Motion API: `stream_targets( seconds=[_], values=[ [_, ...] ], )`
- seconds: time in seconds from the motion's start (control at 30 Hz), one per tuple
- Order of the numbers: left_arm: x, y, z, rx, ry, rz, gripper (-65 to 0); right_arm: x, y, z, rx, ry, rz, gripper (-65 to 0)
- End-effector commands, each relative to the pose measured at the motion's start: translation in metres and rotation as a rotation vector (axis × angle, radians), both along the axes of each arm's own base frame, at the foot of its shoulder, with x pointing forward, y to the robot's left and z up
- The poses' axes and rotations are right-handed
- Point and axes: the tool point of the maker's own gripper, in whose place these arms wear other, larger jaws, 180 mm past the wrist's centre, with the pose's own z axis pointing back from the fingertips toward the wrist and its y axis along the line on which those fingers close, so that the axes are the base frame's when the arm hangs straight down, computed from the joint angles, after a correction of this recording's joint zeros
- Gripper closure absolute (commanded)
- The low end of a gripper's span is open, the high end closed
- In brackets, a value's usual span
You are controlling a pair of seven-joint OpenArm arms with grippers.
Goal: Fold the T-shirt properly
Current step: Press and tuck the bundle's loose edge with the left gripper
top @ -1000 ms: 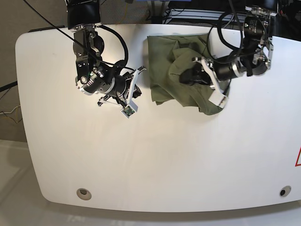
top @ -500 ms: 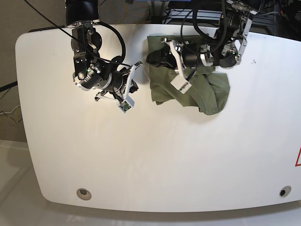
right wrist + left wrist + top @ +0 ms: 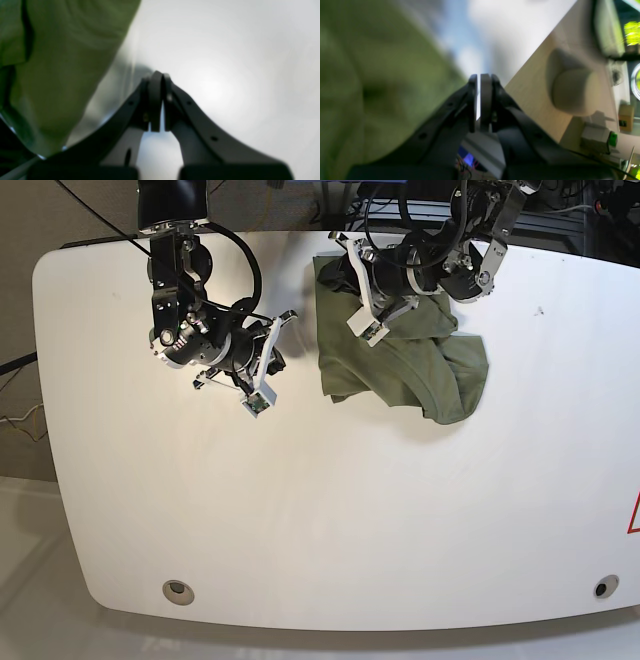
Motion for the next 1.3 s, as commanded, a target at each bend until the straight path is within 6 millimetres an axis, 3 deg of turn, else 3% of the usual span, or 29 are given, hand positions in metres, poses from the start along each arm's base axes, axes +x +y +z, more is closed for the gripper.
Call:
stream_targets(
  seconds=[0.0, 0.8, 1.27],
  values=[
    [0.004, 0.002, 0.002, 0.012, -0.018, 0.031, 0.0, 0.007, -0.004, 0.010, 0.002, -0.042, 0.001, 0.0],
    [0.019, 0.072, -0.027, 0.229, -0.063, 0.262, 0.0, 0.006, -0.004, 0.009, 0.002, -0.039, 0.004, 0.0],
    [0.011, 0.106, -0.040, 0.300, 0.027, 0.428, 0.0, 0.005, -0.003, 0.009, 0.001, -0.038, 0.007, 0.0]
  ],
)
